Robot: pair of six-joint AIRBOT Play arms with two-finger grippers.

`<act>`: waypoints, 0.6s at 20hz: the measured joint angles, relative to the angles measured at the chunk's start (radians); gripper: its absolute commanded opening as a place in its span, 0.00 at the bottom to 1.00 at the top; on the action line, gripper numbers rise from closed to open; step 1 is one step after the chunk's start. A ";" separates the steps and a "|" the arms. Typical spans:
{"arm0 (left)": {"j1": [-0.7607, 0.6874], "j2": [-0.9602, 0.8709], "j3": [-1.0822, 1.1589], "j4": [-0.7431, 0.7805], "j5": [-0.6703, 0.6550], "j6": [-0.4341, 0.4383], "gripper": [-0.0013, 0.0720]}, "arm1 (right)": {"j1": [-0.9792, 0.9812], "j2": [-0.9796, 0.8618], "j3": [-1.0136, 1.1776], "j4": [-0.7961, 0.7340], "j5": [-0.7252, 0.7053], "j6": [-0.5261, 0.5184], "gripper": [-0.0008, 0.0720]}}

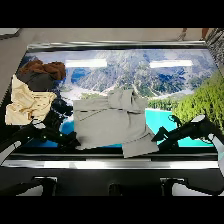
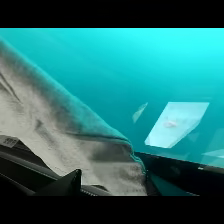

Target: Fold the shirts.

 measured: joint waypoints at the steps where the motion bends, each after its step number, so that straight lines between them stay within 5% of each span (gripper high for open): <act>1: -0.001 0.002 0.000 0.000 0.003 0.000 0.06 | 0.031 0.001 -0.007 0.005 -0.021 -0.003 0.32; 2: -0.002 0.008 0.000 0.003 0.008 0.000 0.06 | 0.062 0.000 -0.012 0.006 -0.054 -0.003 0.07; 7: -0.002 0.130 0.100 0.011 0.026 0.029 0.05 | 0.156 0.073 0.083 -0.016 -0.143 0.002 0.07; 12: 0.000 0.379 0.535 0.006 0.129 0.037 0.05 | 0.177 0.361 0.460 -0.097 -0.296 0.002 0.07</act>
